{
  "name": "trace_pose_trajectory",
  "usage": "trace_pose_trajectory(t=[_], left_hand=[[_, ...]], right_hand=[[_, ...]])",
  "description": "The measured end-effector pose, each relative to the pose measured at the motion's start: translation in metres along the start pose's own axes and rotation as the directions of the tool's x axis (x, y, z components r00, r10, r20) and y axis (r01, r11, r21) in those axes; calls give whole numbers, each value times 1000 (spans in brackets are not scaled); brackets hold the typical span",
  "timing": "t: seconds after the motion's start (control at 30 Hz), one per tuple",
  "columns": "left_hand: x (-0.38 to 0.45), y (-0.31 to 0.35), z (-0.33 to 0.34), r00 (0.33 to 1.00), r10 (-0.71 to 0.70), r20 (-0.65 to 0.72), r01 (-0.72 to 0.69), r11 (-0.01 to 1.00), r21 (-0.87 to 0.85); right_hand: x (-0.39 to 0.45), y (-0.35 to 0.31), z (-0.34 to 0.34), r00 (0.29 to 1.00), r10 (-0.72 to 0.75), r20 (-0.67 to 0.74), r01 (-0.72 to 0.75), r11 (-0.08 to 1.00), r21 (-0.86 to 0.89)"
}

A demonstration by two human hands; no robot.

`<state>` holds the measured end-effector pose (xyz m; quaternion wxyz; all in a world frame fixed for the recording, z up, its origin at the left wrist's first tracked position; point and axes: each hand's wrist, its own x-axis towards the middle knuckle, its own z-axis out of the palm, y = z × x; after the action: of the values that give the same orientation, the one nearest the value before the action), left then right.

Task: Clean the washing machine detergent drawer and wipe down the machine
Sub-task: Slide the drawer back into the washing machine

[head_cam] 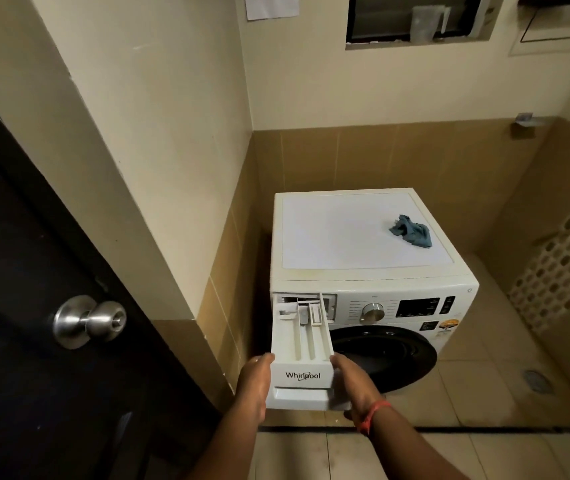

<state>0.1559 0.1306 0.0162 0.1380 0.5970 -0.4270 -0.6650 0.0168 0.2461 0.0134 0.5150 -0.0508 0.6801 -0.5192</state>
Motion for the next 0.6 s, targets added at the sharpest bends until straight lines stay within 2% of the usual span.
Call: trace_pose_trajectory(t=[0.17, 0.4, 0.6], left_hand=[[22, -10, -14, 998, 4, 63, -7, 999, 42], [34, -5, -8, 992, -45, 114, 36, 996, 78], [36, -4, 2, 994, -70, 84, 66, 997, 51]], right_hand=[[10, 19, 16, 999, 22, -38, -21, 999, 29], [16, 25, 13, 986, 124, -113, -118, 991, 61], [22, 15, 2, 995, 80, -57, -78, 996, 47]])
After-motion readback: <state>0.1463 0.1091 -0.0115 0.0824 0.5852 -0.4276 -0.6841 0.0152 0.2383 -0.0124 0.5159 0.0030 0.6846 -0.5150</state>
